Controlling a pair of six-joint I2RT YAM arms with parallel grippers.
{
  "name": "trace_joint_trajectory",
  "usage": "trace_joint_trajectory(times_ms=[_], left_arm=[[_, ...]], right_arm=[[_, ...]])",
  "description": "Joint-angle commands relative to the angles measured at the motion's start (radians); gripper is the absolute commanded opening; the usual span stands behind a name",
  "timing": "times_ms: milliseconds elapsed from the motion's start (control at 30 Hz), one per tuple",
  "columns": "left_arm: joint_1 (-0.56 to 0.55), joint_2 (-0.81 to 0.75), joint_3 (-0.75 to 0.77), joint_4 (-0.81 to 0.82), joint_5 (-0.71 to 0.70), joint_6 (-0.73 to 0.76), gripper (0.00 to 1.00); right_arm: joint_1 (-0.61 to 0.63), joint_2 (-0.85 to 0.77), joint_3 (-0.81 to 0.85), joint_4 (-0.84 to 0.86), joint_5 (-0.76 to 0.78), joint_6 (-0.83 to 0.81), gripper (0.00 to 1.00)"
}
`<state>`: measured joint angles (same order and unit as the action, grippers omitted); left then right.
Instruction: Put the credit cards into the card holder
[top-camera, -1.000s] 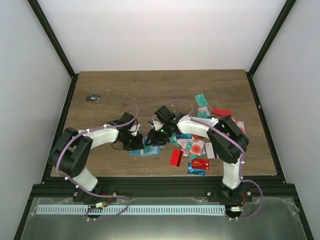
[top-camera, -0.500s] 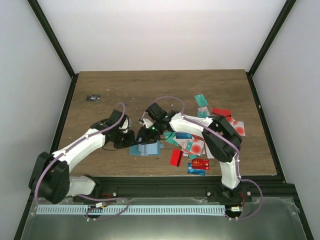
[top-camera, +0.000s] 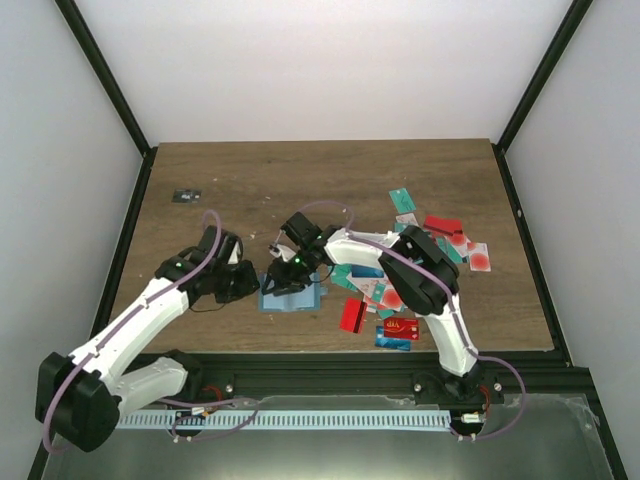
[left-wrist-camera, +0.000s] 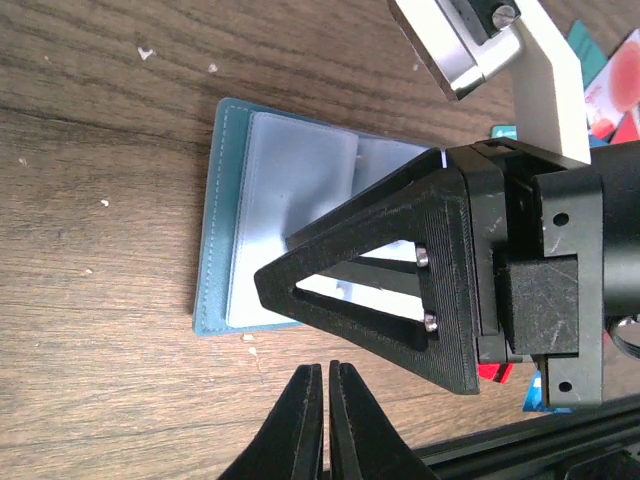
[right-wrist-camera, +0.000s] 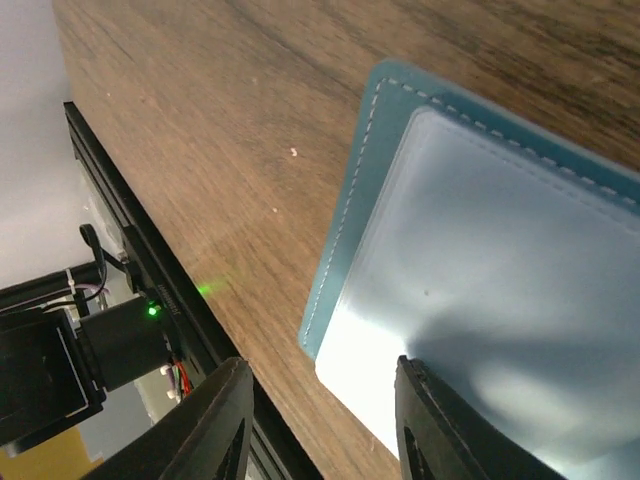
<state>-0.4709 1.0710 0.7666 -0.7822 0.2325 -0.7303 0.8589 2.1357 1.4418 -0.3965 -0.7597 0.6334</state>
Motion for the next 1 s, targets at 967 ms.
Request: trace_joint_trajectory(times_ms=[967], left_arm=[[-0.383,0.443,0.209,0.358,0.150,0.084,0.13]], right_arm=[[-0.130,-0.922,-0.734,-0.323,0.522,0.342,0.72]])
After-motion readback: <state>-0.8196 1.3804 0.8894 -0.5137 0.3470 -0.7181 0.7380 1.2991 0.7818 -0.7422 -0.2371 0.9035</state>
